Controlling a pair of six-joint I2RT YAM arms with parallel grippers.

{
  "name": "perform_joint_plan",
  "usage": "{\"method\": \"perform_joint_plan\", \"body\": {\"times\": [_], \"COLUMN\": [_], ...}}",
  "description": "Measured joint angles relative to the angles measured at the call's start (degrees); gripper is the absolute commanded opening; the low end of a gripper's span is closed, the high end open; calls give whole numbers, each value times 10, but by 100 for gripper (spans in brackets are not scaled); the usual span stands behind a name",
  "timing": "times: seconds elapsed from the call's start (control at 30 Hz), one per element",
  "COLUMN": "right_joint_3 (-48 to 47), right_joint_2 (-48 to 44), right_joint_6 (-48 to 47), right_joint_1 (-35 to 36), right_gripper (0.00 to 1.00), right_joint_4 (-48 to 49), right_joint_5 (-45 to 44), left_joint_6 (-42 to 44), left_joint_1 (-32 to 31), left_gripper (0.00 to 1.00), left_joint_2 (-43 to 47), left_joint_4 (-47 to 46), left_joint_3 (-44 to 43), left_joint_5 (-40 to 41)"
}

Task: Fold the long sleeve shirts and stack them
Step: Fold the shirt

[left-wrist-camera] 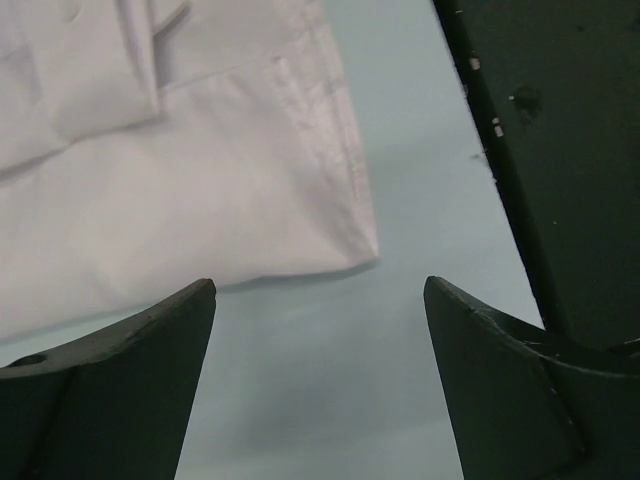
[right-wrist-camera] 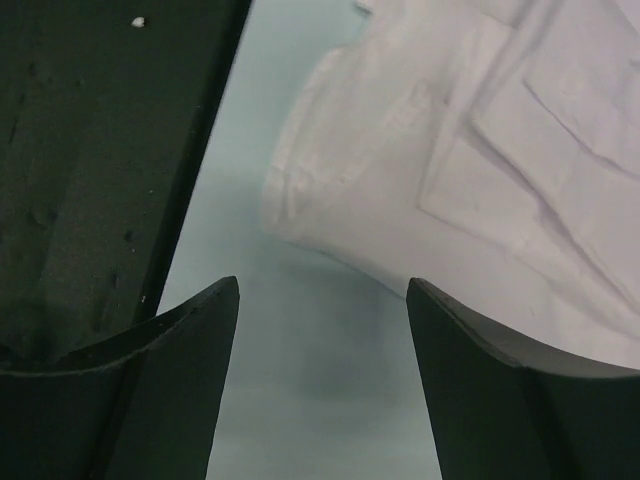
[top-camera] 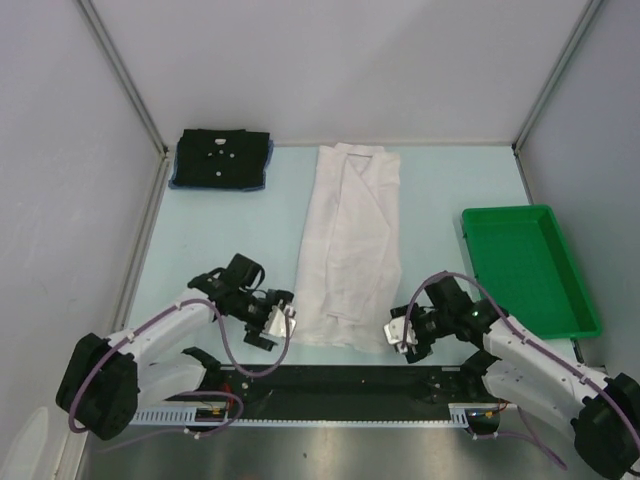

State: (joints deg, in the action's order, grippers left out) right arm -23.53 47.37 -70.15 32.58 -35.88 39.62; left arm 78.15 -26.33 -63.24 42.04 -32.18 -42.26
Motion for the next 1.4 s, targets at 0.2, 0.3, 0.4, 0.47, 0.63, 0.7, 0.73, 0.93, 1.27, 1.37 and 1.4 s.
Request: {"method": "perform_joint_plan", "body": {"times": [0.2, 0.3, 0.4, 0.47, 0.63, 0.7, 0.73, 0.93, 1.27, 1.37, 1.4], "right_joint_3": [52, 53, 66, 69, 72, 72, 72, 72, 59, 37, 28], "right_joint_2": [5, 10, 14, 18, 47, 58, 62, 65, 24, 32, 35], "right_joint_6": [-28, -32, -36, -39, -29, -21, -18, 20, 95, 108, 110], "right_joint_1": [119, 144, 164, 173, 200, 204, 205, 206, 197, 164, 148], "right_gripper": [63, 51, 43, 36, 18, 8, 0, 0, 0, 0, 0], "right_joint_4": [79, 102, 131, 147, 193, 208, 214, 238, 257, 266, 268], "right_joint_5": [-57, -71, -86, -92, -117, -129, -131, -157, -166, -161, -156], "left_joint_6": [31, 40, 49, 49, 29, 22, 17, -4, -59, -77, -80], "left_joint_1": [-101, -123, -145, -156, -184, -188, -190, -194, -214, -199, -190], "left_gripper": [73, 68, 61, 49, 26, 10, 6, 0, 0, 0, 0], "left_joint_2": [16, 5, -17, -25, -59, -71, -77, -79, -21, -25, -30], "left_joint_4": [-63, -80, -100, -117, -174, -193, -201, -215, -160, -151, -148], "left_joint_3": [44, 54, 57, 57, 50, 47, 45, 43, 24, -8, -22], "left_joint_5": [35, 48, 55, 58, 74, 85, 92, 109, 103, 92, 88]}}
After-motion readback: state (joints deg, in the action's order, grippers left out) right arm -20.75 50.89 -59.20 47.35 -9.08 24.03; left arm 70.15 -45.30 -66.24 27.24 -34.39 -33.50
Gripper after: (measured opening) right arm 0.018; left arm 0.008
